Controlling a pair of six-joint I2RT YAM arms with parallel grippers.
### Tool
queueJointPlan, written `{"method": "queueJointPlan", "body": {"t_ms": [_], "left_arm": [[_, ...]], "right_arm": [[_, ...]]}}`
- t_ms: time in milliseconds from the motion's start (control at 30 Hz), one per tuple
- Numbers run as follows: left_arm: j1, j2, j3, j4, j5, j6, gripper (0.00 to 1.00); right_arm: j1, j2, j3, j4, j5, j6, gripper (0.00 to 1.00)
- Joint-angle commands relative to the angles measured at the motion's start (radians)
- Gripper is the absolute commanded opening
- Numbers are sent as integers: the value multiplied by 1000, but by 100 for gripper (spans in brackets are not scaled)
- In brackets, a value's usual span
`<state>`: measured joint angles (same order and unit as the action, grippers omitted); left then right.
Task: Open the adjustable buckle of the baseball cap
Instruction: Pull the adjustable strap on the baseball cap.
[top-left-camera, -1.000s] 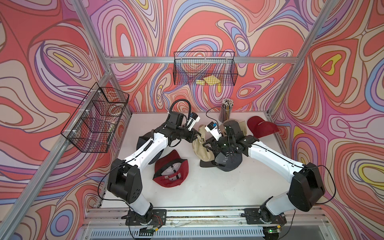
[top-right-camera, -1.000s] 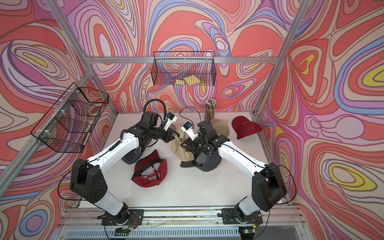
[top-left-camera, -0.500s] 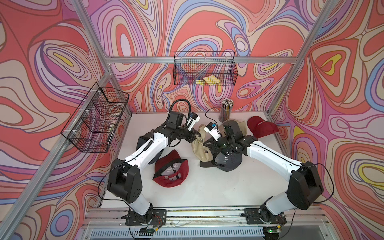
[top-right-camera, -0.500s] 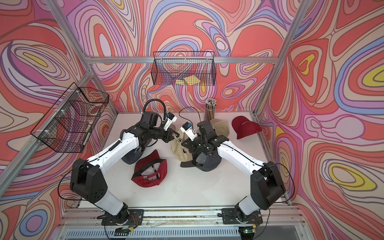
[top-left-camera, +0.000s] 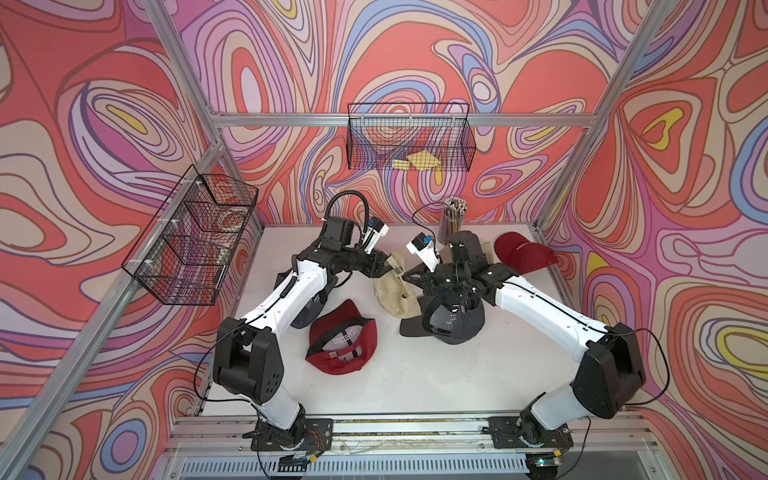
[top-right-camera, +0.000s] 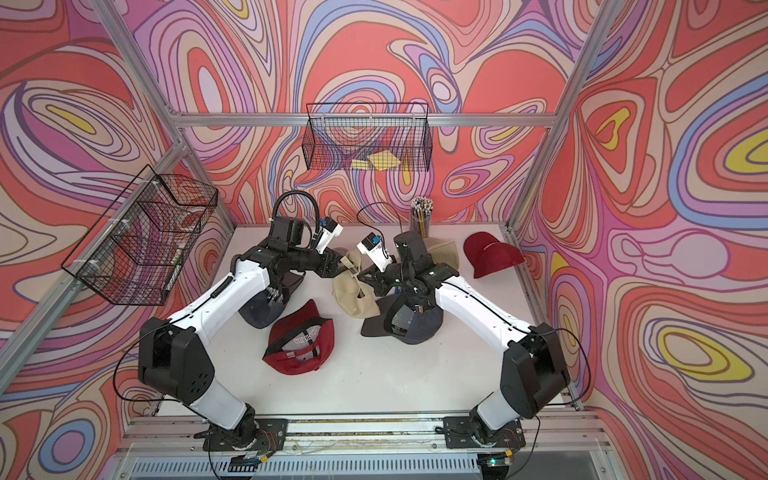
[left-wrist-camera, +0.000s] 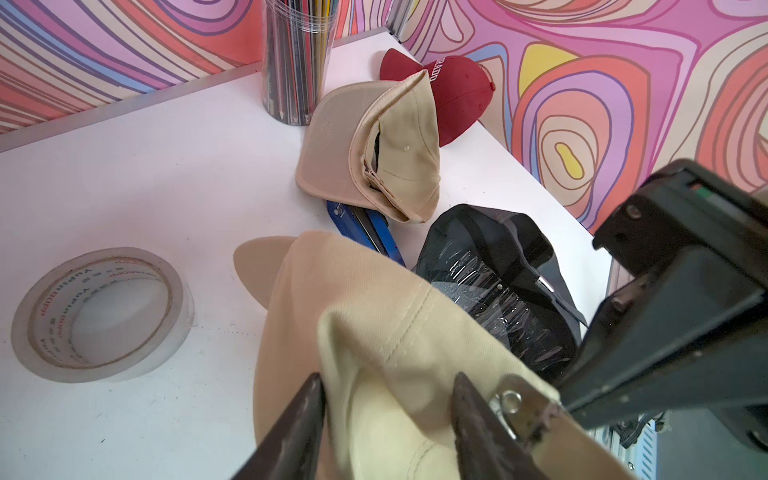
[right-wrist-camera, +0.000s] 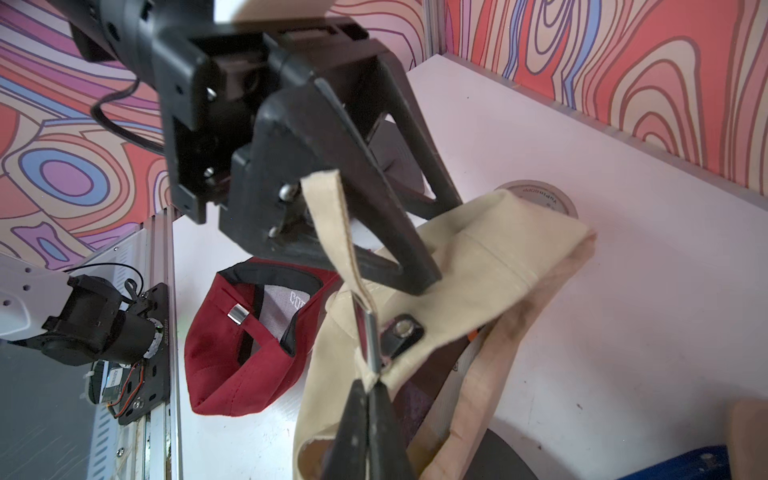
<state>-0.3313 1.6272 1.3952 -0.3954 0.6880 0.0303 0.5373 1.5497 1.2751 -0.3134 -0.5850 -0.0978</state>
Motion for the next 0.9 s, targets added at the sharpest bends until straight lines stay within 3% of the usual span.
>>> {"method": "queueJointPlan", "body": {"t_ms": [0,400,600,867], "left_arm": [[25,10,27,-28,43,46,54],[44,-98,-106,50,113,320,65],[43,-99,-119,65,151,351,73],[42,-174,-213,198,232,410,73]], "right_arm": [[-18,25,23,10,-39,-22,0],[-54,71,85,4,-139,-63,0],[-53,61,89,-16,-173,-93,0],[-55,66,97,-12,-211,-87,0]]}}
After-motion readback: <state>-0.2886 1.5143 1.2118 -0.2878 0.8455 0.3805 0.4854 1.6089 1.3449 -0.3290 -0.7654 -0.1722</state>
